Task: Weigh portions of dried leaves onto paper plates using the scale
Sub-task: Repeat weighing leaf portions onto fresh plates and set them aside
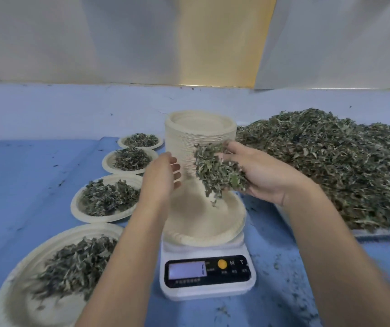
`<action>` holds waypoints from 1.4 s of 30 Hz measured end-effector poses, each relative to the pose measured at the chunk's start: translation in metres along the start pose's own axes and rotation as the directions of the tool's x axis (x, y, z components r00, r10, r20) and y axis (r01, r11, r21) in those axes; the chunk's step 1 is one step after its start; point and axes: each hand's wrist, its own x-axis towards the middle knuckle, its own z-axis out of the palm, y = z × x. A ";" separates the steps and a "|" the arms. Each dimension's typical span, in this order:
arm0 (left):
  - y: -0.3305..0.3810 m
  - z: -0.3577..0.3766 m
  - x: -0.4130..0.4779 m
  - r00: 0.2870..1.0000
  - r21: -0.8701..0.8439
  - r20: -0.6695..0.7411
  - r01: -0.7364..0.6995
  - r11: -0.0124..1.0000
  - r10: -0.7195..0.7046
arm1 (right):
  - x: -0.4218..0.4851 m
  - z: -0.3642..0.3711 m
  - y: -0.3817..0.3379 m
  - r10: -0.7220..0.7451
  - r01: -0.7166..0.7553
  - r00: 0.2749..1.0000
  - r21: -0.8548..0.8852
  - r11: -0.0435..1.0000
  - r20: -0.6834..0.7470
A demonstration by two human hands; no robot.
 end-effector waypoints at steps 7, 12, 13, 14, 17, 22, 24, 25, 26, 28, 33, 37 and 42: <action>0.001 0.005 -0.006 0.996 -0.002 0.087 0.026 1.000 -0.026 | 0.008 0.030 0.012 -0.118 0.160 0.987 -0.589 0.792 0.110; 0.001 0.005 -0.004 0.998 0.118 0.040 -0.043 0.992 0.039 | 0.016 0.032 0.020 -0.107 0.177 0.984 -0.791 0.586 0.141; 0.001 0.004 -0.004 0.998 0.120 0.029 -0.055 0.991 0.051 | 0.016 0.031 0.022 -0.093 0.158 0.987 -0.820 0.551 0.128; 0.001 0.004 -0.003 0.997 0.130 0.022 -0.073 0.989 0.071 | 0.016 0.031 0.024 -0.077 0.143 0.990 -0.836 0.529 0.121; 0.000 0.002 -0.005 0.987 0.188 -0.001 -0.156 0.970 0.159 | 0.016 0.033 0.027 -0.043 0.127 0.992 -0.872 0.472 0.120; 0.002 -0.003 -0.005 0.965 0.212 -0.040 -0.244 0.946 0.258 | 0.013 0.037 0.025 -0.065 0.142 0.990 -0.835 0.531 0.127; 0.003 -0.003 -0.005 0.967 0.180 -0.062 -0.234 0.955 0.249 | 0.012 0.038 0.022 -0.126 0.168 0.985 -0.791 0.589 0.115; 0.003 -0.003 -0.005 0.968 0.164 -0.073 -0.227 0.960 0.241 | 0.012 0.038 0.021 -0.173 0.182 0.980 -0.778 0.601 0.095; 0.003 -0.004 -0.005 0.968 0.157 -0.081 -0.223 0.962 0.238 | 0.013 0.038 0.020 -0.220 0.189 0.973 -0.773 0.606 0.066; 0.002 -0.004 -0.004 0.968 0.150 -0.091 -0.220 0.964 0.235 | 0.014 0.037 0.019 -0.278 0.173 0.960 -0.760 0.627 -0.010; 0.004 -0.004 -0.005 0.974 0.106 -0.099 -0.194 0.975 0.204 | 0.018 0.035 0.021 -0.342 0.163 0.926 -0.646 0.746 -0.160; 0.006 -0.002 -0.010 0.983 0.038 -0.088 -0.161 0.986 0.164 | 0.018 0.040 0.018 -0.358 0.234 0.906 -0.437 0.869 -0.227; 0.015 0.011 -0.021 0.995 -0.253 0.102 0.031 0.967 -0.005 | 0.014 0.049 0.012 -0.385 0.376 0.879 -0.088 0.922 -0.280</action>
